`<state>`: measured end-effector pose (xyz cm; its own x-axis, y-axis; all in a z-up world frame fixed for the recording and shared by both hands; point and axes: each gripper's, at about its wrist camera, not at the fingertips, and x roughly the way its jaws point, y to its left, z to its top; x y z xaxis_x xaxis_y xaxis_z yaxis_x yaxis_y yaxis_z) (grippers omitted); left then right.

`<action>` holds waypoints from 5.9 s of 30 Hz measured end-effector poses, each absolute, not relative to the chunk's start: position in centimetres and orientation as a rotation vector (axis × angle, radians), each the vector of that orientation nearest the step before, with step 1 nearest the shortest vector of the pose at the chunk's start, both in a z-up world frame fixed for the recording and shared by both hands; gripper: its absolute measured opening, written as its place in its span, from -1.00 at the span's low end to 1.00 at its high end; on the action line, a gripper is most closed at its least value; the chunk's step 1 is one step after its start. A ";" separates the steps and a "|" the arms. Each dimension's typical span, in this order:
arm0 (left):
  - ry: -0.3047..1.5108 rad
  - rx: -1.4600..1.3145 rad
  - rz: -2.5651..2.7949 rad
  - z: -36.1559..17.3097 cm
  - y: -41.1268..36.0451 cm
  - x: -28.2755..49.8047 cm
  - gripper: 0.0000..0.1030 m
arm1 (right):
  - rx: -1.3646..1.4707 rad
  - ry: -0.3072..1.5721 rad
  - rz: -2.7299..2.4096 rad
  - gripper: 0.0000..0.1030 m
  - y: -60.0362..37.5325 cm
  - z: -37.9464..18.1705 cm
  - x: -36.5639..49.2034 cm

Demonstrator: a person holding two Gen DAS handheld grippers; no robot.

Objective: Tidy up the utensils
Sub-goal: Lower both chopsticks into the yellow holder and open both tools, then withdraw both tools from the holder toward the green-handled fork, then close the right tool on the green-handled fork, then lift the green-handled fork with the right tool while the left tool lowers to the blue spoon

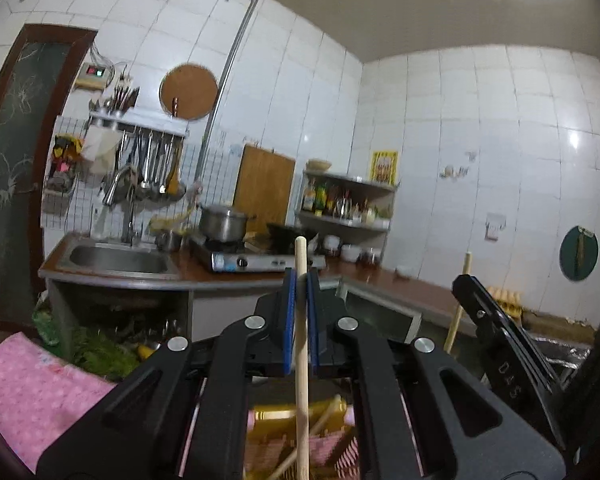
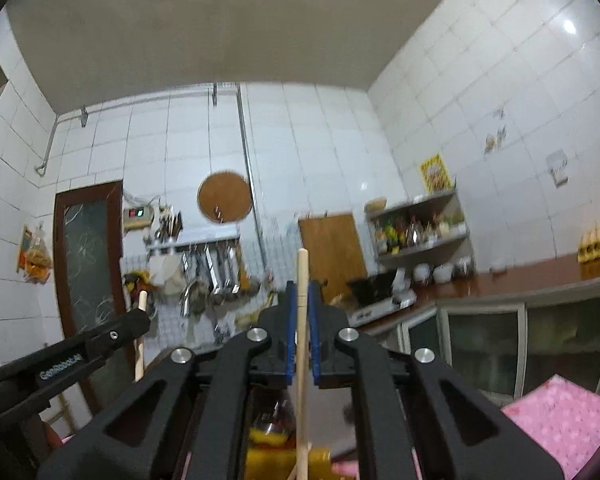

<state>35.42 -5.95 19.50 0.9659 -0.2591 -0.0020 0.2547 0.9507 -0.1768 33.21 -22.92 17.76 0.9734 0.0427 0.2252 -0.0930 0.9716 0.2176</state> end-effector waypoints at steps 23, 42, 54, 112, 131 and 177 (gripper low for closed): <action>0.031 -0.149 -0.182 12.5 -7.0 43.3 -0.91 | 0.091 -0.186 0.031 -0.89 -21.4 12.3 36.7; 0.182 -0.054 -0.197 9.0 -5.6 40.9 -0.90 | 0.093 -0.077 0.068 -0.87 -23.3 11.9 35.1; 0.273 -0.077 -0.172 8.7 -3.0 38.2 -0.21 | 0.116 0.026 0.078 -0.85 -24.2 11.0 35.8; 0.869 0.023 -0.111 -3.7 11.6 22.2 0.88 | 0.001 0.874 0.130 -0.08 -10.2 -4.3 22.6; 0.899 0.007 -0.114 -4.6 11.4 22.4 0.88 | 0.093 0.948 0.125 -0.74 -11.1 -4.4 23.6; 0.993 0.125 -0.207 -4.7 -5.7 22.2 -0.39 | 0.168 0.947 0.030 -0.73 -24.1 -5.6 21.5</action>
<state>22.17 -5.65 -4.71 0.5287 -0.1158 -0.8409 0.2294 0.9733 0.0102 21.46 -24.14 -5.63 0.5848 0.0991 -0.8051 0.0481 0.9865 0.1563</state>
